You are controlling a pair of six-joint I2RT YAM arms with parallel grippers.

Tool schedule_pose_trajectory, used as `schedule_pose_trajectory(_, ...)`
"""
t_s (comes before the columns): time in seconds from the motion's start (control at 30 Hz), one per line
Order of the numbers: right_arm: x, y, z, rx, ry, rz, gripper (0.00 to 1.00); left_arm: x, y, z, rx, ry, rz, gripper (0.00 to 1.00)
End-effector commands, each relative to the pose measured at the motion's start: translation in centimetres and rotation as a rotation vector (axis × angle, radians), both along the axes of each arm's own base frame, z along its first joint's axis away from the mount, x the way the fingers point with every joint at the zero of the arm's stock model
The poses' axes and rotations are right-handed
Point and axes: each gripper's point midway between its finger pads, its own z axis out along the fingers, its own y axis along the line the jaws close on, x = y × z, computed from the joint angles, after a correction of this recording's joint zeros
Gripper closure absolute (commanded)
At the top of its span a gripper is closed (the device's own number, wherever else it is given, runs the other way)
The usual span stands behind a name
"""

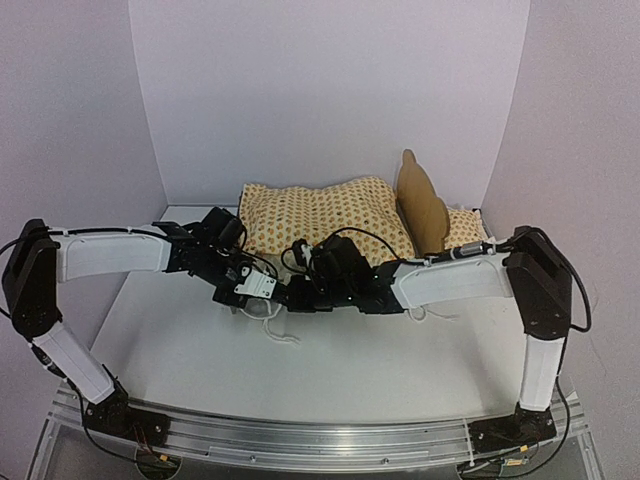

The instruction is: Set up the pet bed

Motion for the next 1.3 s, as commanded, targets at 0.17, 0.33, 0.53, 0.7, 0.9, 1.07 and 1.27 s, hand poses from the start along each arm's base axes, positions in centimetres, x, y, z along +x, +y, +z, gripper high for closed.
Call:
schedule_pose_trajectory(0.17,0.5,4.2,-0.5,0.012,-0.172,0.177,1.00,-3.5,-0.5,2.7,-0.134,0.140,-0.011,1.00)
schedule_pose_trajectory(0.33,-0.5,6.5,-1.7,0.050,-0.198,0.313,1.00,-3.8,-0.9,3.7,-0.196,0.146,-0.023,1.00)
schedule_pose_trajectory(0.53,-0.4,5.2,-3.4,0.104,-0.243,0.246,0.99,-3.2,-0.6,5.6,-0.276,0.198,0.028,1.00)
schedule_pose_trajectory(0.7,0.3,4.6,-3.9,0.132,-0.292,0.187,1.00,-3.9,0.1,5.1,-0.312,0.281,0.074,1.00)
schedule_pose_trajectory(0.9,-0.8,5.9,-3.6,0.136,-0.313,0.252,1.00,-4.8,0.2,3.8,-0.335,0.294,0.041,1.00)
schedule_pose_trajectory(1.07,-1.7,7.2,-4.2,0.135,-0.300,0.323,1.00,-5.1,0.1,3.2,-0.331,0.259,-0.025,1.00)
schedule_pose_trajectory(1.27,-6.5,8.0,-5.0,0.134,-0.325,0.503,1.00,-4.2,-0.6,3.9,-0.375,0.260,0.011,1.00)
